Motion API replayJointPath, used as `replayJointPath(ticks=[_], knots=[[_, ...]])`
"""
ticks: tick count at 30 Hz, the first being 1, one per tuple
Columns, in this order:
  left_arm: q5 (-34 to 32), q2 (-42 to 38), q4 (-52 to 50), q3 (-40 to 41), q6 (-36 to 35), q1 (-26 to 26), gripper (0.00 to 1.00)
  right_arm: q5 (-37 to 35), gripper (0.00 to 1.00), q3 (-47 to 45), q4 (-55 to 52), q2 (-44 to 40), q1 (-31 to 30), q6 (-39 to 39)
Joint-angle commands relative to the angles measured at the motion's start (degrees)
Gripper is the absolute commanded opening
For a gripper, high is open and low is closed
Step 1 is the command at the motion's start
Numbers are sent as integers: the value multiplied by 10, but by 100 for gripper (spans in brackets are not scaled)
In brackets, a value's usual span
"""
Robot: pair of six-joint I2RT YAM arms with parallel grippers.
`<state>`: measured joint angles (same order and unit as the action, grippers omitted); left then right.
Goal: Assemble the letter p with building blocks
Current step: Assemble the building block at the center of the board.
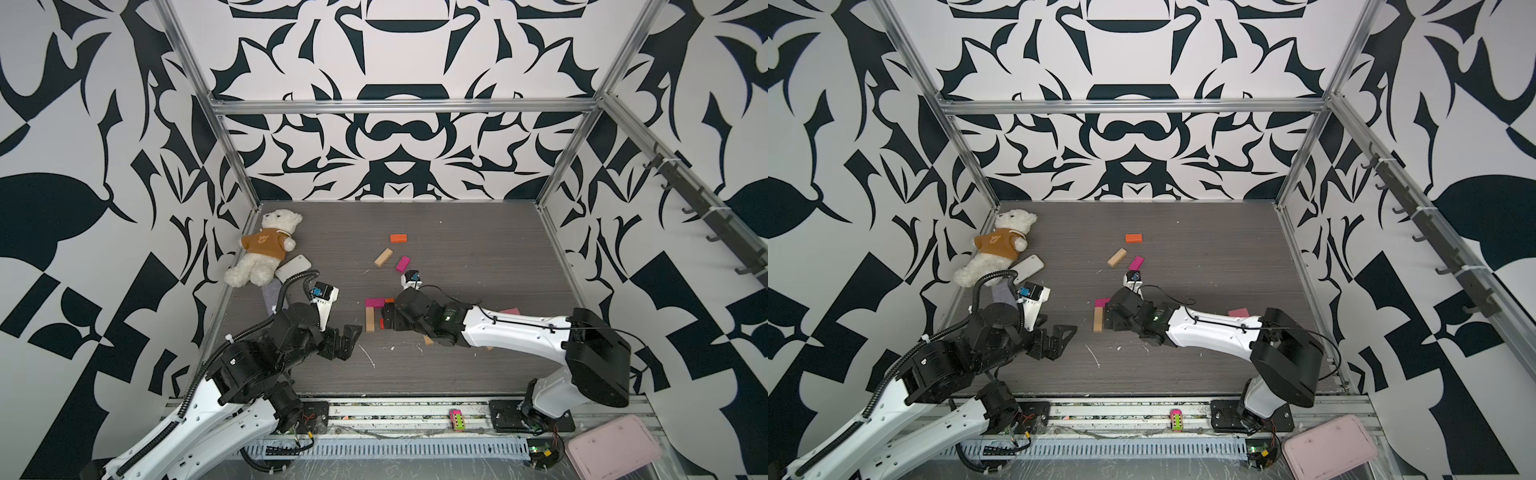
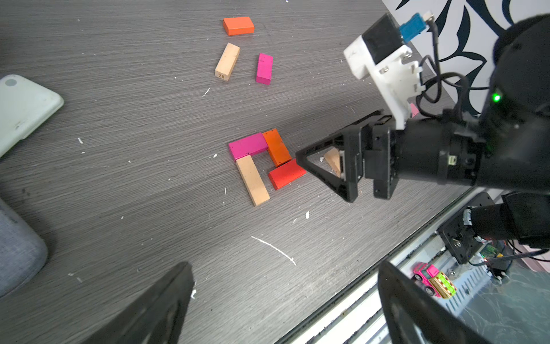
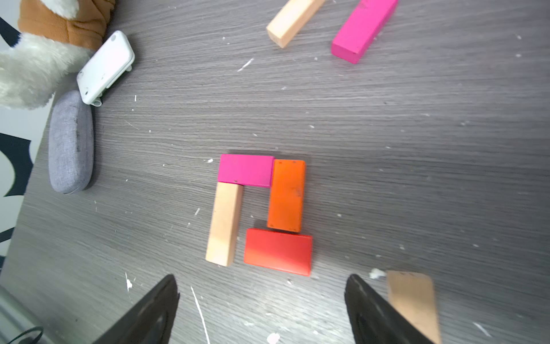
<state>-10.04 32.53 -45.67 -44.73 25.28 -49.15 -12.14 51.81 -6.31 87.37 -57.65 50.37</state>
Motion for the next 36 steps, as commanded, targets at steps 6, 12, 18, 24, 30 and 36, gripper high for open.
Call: replayJointPath(ticks=[6,12,18,24,30,36], knots=[[7,4,-10,5,-3,2,99,163,77,-135,154,-47,79,-11],[8,10,-10,5,-2,2,99,222,42,-160,235,-4,99,10],[6,12,-10,5,-3,2,100,226,36,-148,234,19,99,10],[7,12,-10,5,-3,2,99,229,32,-139,241,47,99,15],[9,14,-10,4,-2,2,99,243,29,-130,253,67,100,24],[9,12,-10,4,-2,2,99,251,26,-124,260,80,101,31]])
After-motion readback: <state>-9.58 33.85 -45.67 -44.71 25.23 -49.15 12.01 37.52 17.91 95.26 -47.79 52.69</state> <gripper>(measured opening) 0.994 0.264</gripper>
